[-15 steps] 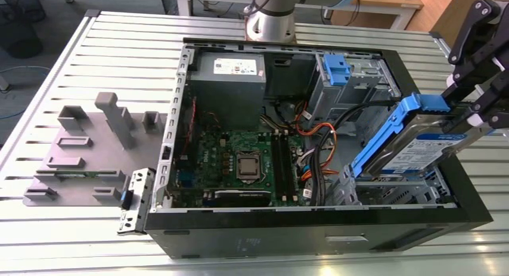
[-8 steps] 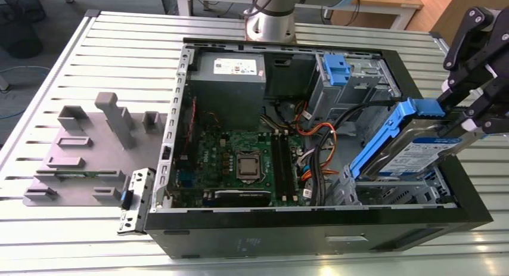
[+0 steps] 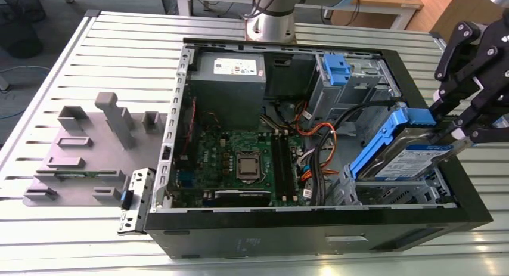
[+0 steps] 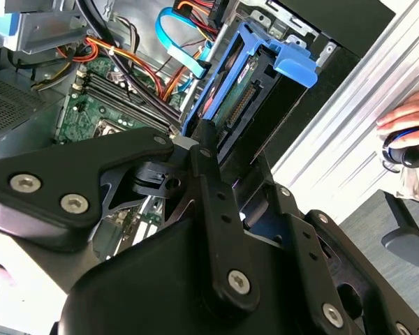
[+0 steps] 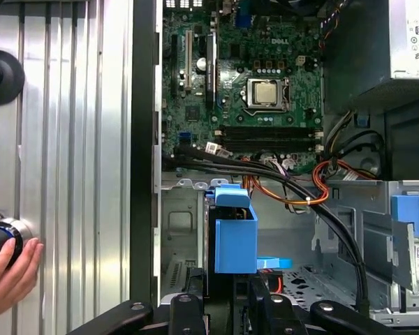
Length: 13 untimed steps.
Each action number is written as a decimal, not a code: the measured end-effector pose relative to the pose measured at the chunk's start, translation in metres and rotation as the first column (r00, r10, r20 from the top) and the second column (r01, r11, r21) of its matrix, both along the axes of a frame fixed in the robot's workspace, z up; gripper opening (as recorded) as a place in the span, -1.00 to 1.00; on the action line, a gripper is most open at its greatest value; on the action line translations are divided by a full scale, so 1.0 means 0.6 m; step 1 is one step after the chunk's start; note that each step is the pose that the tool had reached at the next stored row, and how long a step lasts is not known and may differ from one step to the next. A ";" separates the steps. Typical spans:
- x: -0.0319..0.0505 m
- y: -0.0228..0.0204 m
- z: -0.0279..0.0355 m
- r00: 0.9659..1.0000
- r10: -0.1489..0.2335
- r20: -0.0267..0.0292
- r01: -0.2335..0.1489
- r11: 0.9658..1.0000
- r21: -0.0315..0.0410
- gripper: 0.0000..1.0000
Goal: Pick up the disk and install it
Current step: 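Insert the disk into the insertion slot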
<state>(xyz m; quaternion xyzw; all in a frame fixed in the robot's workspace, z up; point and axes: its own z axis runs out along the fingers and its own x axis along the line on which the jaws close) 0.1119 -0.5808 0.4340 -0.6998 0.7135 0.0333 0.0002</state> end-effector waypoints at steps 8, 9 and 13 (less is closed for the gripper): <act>0.000 0.0000 -0.024 1.000 0.000 0.000 0.000 1.000 -0.001 -0.30; 0.000 0.0000 -0.027 1.000 0.000 0.000 0.000 1.000 -0.002 -0.30; 0.000 0.0000 -0.039 1.000 0.000 0.000 0.000 1.000 -0.002 -0.30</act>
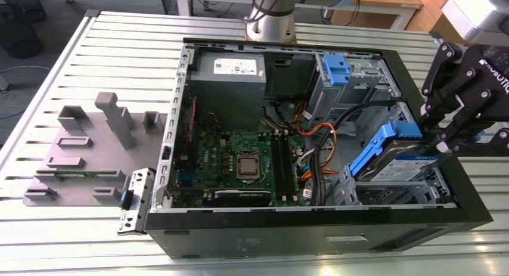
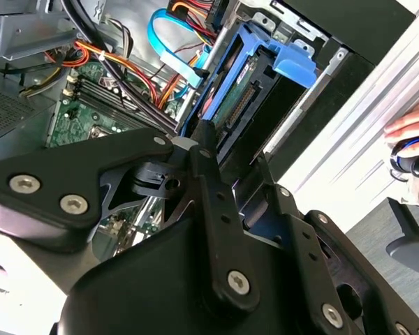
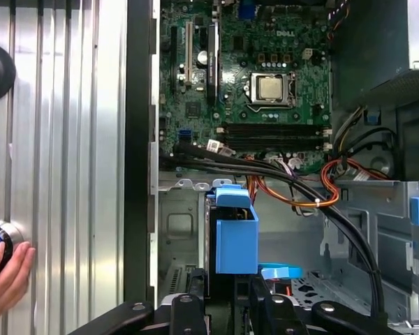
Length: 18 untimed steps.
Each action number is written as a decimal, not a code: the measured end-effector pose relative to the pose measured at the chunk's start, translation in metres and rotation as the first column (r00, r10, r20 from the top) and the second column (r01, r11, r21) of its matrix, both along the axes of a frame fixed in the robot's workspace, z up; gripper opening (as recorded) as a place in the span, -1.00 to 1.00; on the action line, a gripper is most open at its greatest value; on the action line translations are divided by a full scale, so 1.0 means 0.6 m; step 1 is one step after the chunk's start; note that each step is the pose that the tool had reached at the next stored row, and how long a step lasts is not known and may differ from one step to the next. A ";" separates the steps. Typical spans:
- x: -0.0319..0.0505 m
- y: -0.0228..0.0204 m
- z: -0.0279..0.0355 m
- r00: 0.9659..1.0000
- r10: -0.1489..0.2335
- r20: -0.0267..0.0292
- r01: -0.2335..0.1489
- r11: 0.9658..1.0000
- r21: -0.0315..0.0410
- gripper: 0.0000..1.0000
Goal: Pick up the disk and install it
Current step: 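Insert the disk into the insertion slot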
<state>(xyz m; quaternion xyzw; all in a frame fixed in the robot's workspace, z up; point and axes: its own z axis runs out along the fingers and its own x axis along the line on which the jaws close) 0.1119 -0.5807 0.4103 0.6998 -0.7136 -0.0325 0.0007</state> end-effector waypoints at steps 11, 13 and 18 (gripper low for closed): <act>0.000 0.0000 -0.028 1.000 0.000 0.000 0.000 1.000 -0.002 -0.30; 0.000 0.0000 -0.028 1.000 0.000 0.000 0.000 1.000 -0.002 -0.30; 0.000 0.0000 -0.028 1.000 0.000 0.000 0.000 1.000 -0.002 -0.30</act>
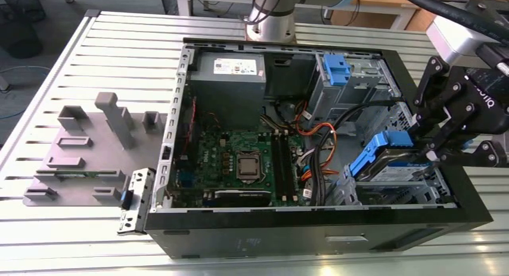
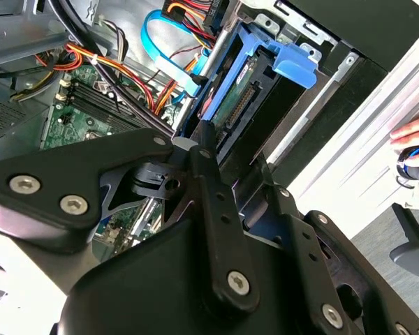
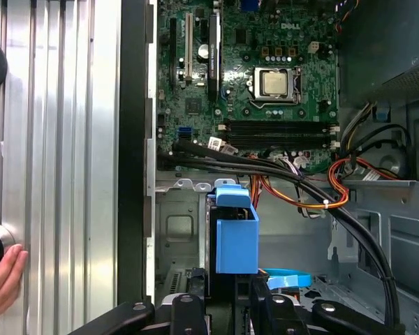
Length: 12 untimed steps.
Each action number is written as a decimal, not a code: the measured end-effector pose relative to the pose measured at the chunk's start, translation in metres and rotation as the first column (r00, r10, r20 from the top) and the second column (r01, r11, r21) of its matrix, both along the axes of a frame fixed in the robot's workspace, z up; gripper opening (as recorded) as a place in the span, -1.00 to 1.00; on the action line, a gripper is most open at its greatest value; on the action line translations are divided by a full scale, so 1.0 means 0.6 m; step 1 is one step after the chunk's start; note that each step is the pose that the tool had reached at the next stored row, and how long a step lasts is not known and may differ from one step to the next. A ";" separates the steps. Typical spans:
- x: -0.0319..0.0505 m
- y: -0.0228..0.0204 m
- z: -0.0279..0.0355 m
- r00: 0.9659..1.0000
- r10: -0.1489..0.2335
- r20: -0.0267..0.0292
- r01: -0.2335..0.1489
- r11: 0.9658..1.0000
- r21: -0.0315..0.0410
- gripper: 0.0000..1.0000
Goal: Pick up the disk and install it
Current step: 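Insert the disk into the insertion slot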
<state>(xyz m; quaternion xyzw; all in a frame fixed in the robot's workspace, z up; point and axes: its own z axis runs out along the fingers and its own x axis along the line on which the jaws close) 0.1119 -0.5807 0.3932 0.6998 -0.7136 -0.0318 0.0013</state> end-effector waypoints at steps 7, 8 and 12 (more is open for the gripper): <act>0.000 0.0000 -0.005 1.000 0.000 0.000 0.000 1.000 0.000 -0.30; 0.000 0.0000 -0.005 1.000 0.000 0.000 0.000 1.000 0.000 -0.30; 0.000 0.0000 -0.005 1.000 0.000 0.000 0.000 1.000 0.000 -0.30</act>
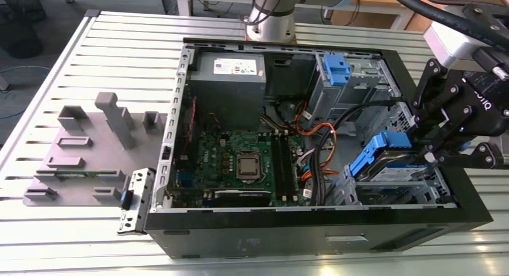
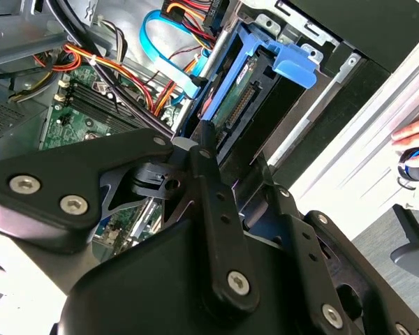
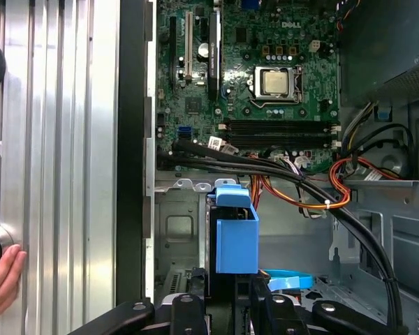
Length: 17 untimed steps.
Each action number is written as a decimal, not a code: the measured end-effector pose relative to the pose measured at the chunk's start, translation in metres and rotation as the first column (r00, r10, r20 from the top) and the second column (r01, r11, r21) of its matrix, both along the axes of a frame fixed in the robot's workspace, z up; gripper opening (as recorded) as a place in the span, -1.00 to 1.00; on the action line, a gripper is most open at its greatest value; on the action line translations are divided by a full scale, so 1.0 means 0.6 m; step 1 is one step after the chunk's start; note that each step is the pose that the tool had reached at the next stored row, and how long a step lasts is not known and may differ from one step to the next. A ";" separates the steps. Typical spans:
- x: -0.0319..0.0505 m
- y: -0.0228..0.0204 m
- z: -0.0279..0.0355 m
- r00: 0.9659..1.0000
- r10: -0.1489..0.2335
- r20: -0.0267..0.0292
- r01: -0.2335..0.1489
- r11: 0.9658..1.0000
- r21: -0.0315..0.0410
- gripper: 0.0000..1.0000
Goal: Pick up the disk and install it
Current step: 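Insert the disk into the insertion slot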
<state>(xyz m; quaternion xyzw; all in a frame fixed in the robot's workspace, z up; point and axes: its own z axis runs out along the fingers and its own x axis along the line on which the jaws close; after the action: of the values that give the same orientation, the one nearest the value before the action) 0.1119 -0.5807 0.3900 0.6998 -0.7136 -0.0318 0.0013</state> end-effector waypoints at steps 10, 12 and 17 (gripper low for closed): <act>0.000 0.0000 -0.007 1.000 0.000 0.000 0.000 1.000 0.000 -0.30; 0.000 0.0000 -0.011 1.000 0.000 0.000 0.000 1.000 0.000 -0.30; 0.000 0.0000 -0.025 1.000 0.000 0.000 0.000 1.000 -0.003 -0.30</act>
<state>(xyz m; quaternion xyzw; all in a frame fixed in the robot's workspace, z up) 0.1119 -0.5807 0.3749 0.6998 -0.7136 -0.0308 0.0023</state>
